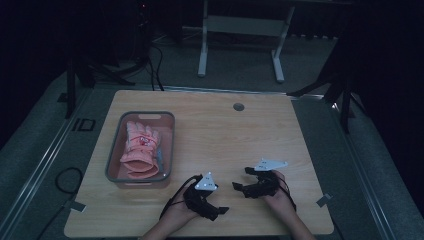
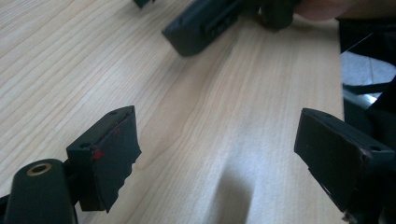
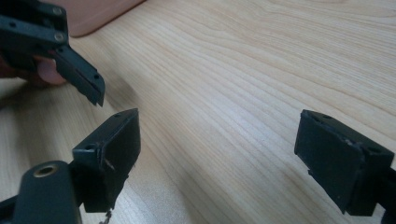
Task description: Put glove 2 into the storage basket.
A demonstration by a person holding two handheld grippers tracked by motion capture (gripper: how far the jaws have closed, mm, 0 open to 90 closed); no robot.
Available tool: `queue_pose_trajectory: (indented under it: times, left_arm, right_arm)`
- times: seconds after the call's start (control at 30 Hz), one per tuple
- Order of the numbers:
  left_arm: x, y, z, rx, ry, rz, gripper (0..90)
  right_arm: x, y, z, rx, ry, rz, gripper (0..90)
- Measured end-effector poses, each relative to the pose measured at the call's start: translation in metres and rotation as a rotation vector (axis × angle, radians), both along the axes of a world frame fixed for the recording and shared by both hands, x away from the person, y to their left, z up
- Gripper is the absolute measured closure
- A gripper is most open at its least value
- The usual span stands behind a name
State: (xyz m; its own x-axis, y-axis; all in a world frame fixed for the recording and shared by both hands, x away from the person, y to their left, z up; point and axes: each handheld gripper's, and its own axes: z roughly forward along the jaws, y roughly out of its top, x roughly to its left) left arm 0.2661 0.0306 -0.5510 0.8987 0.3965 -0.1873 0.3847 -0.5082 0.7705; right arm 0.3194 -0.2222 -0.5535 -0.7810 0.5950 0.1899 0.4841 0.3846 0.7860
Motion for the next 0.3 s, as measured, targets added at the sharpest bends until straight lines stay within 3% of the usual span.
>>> queue_pose_trajectory:
  times: [0.3]
  left_arm:
    - [-0.0005,0.0011,0.0002,-0.017,0.006,-0.003,14.1]
  right_arm:
    - [0.0001,-0.0001,-0.0010,-0.012,-0.027,-0.021,14.1]
